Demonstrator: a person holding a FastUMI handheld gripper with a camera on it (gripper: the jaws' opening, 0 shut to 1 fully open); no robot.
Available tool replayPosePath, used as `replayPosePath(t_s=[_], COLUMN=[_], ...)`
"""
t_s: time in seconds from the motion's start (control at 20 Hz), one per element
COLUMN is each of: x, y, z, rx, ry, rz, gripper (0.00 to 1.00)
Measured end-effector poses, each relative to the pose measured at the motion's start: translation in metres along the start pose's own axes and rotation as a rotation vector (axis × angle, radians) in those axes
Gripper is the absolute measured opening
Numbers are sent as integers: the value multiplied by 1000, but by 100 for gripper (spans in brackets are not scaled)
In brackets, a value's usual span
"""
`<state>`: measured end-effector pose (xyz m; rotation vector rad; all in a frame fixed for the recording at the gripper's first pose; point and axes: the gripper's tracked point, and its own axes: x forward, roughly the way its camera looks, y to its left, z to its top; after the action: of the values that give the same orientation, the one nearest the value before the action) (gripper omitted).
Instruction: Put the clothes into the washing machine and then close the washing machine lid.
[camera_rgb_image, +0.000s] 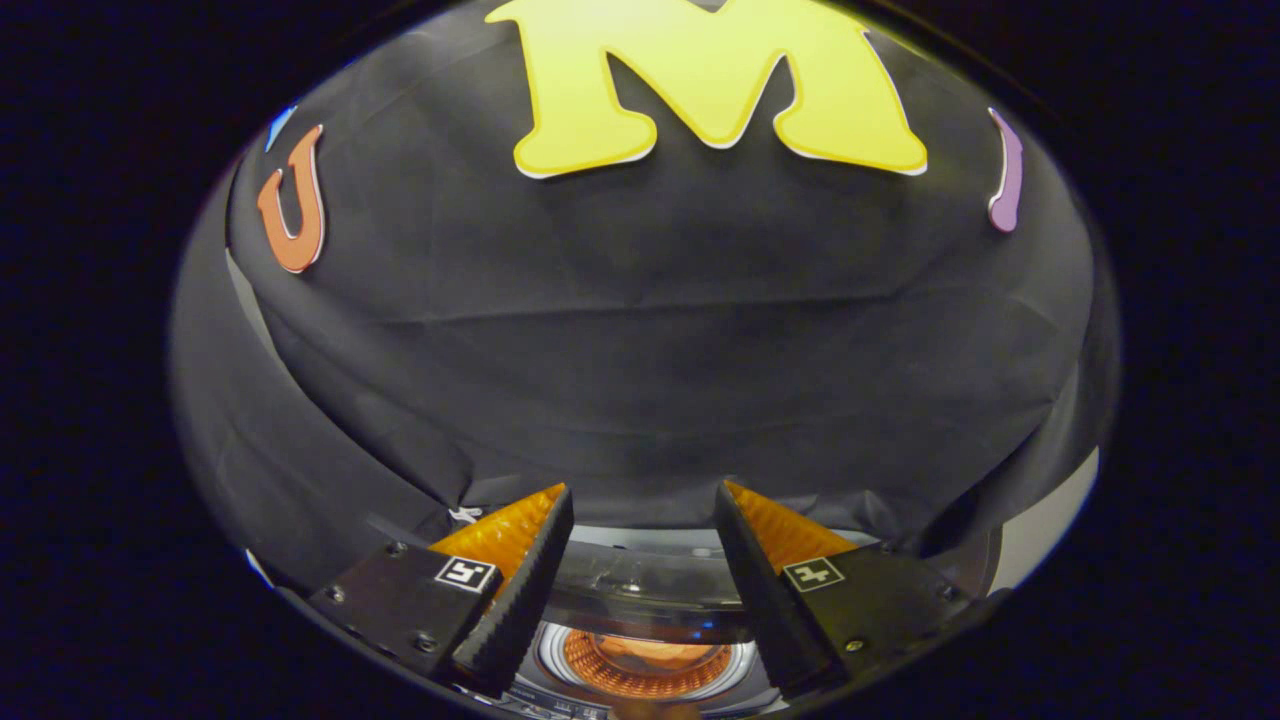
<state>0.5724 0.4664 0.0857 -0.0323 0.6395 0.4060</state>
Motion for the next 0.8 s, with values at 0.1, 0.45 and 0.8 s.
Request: replayPosePath(t_s=[0.1, 0.45, 0.8], x=[2, 5, -2], y=[1, -1, 2], z=[-5, -25, -27], rx=[0, 40, 11], ry=[9, 16, -63], rz=[-4, -3, 27], gripper=[90, 90, 92])
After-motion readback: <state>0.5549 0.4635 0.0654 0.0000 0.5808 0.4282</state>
